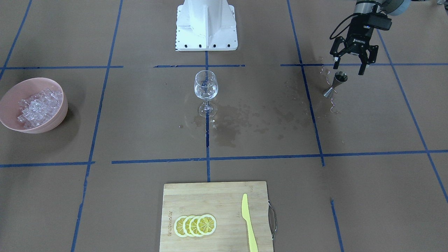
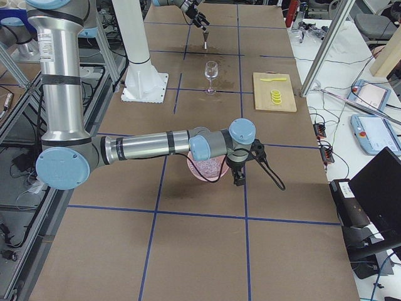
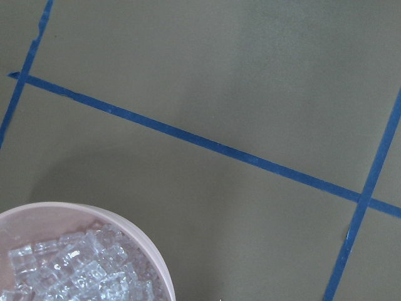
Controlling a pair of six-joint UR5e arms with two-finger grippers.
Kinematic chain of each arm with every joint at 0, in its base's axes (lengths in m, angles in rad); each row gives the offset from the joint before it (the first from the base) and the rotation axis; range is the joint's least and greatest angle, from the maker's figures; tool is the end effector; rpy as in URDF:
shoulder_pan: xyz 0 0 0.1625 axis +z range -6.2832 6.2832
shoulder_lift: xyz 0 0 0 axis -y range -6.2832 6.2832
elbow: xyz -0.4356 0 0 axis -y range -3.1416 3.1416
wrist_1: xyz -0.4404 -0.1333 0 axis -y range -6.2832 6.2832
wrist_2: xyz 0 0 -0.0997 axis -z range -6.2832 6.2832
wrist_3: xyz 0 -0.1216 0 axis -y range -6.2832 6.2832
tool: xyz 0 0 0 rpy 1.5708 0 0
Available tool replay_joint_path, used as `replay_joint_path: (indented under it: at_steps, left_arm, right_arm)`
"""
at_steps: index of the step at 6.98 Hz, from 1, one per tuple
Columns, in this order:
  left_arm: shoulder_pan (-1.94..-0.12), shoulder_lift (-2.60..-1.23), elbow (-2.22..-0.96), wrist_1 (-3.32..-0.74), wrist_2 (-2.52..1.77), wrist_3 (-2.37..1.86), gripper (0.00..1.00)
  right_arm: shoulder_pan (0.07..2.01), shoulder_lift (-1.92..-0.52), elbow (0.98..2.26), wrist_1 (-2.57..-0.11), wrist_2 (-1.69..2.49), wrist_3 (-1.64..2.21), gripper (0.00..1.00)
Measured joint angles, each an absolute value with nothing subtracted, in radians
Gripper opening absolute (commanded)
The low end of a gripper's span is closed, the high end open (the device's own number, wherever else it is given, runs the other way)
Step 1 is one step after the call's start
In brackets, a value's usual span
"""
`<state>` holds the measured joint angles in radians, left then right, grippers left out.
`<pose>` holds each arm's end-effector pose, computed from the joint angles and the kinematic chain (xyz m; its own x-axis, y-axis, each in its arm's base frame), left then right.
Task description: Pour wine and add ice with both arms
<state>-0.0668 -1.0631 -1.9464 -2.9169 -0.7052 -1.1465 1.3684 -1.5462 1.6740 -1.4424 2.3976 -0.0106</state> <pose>0.3176 -0.2477 0.5353 0.6285 0.2254 -0.7444 0.5448 0.5556 0.6281 -0.0706 -0.5621 0.5962 0.6238 -0.3288 0.7090 0.2011 0.9442 0.2609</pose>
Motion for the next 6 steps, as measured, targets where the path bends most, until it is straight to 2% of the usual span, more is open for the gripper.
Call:
replay_joint_path:
  at_steps: [3, 6]
  left_arm:
    - [0.039, -1.082, -1.862, -2.917, -0.584, -1.206, 0.99]
    - [0.074, -1.173, -1.755, -2.92, -0.52, -1.26, 0.99]
  right_arm:
    - [1.369, -1.545, 1.656, -1.443, 2.399, -0.01, 1.0]
    - [1.37, -1.546, 1.649, -1.443, 2.406, -0.009, 1.0]
